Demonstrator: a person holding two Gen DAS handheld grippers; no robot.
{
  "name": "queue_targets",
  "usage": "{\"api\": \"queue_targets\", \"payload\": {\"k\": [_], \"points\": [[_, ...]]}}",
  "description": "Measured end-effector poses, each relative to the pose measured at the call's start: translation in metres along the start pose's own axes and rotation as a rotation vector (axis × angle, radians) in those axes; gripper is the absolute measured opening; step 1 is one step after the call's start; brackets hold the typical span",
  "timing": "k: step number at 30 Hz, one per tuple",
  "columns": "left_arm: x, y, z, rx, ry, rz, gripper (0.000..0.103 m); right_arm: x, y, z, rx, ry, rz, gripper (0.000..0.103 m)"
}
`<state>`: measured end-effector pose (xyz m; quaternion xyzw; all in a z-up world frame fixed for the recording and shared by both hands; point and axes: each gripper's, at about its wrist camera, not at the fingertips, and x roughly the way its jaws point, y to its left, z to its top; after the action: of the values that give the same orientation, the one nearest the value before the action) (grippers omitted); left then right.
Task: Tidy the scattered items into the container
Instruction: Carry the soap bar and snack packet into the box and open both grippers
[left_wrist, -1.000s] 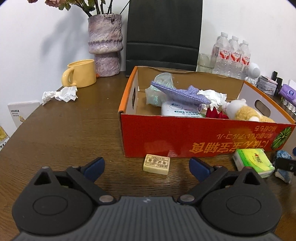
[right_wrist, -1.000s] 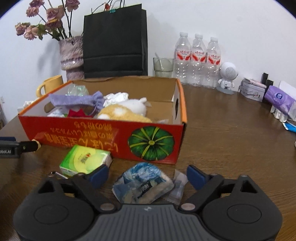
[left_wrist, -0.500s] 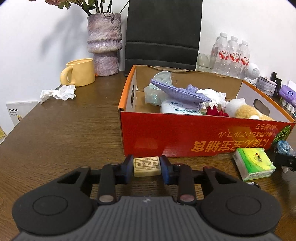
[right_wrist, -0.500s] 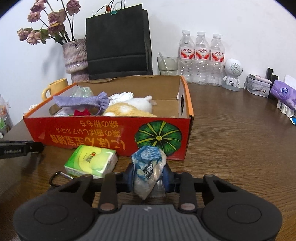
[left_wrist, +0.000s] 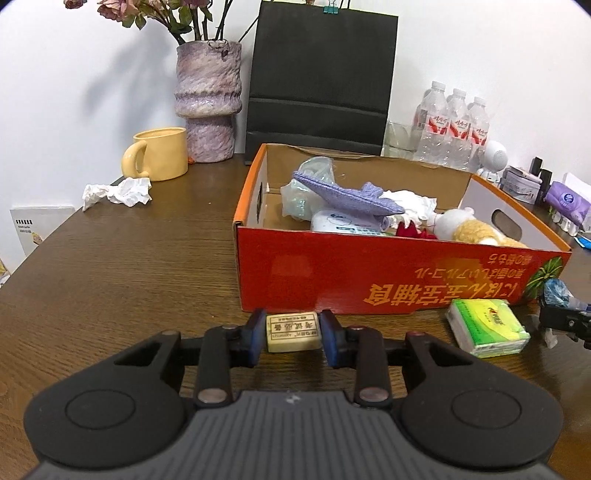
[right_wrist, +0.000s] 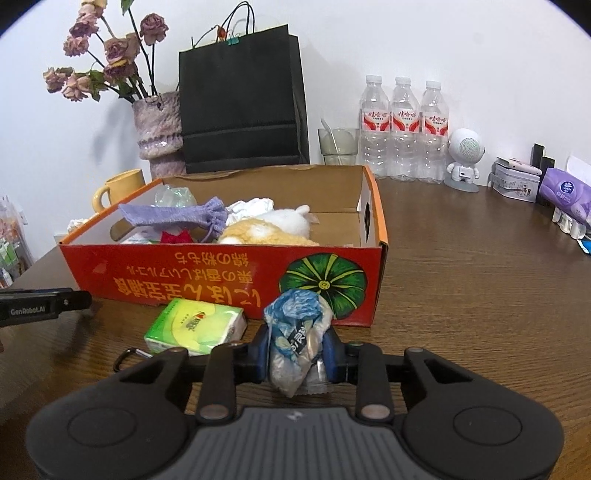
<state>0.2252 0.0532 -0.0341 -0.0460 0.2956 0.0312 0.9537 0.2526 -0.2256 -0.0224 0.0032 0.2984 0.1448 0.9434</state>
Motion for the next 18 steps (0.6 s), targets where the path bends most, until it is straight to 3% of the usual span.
{"api": "queue_targets", "payload": {"k": [9, 18], "points": [[-0.035, -0.004, 0.003, -0.021, -0.065, -0.083, 0.032, -0.024, -0.002, 0.009, 0.047, -0.042, 0.069, 0.027], [-0.048, -0.02, 0.067, 0.025, -0.191, -0.133, 0.032, -0.035, 0.009, 0.068, 0.012, -0.137, 0.128, 0.027]]}}
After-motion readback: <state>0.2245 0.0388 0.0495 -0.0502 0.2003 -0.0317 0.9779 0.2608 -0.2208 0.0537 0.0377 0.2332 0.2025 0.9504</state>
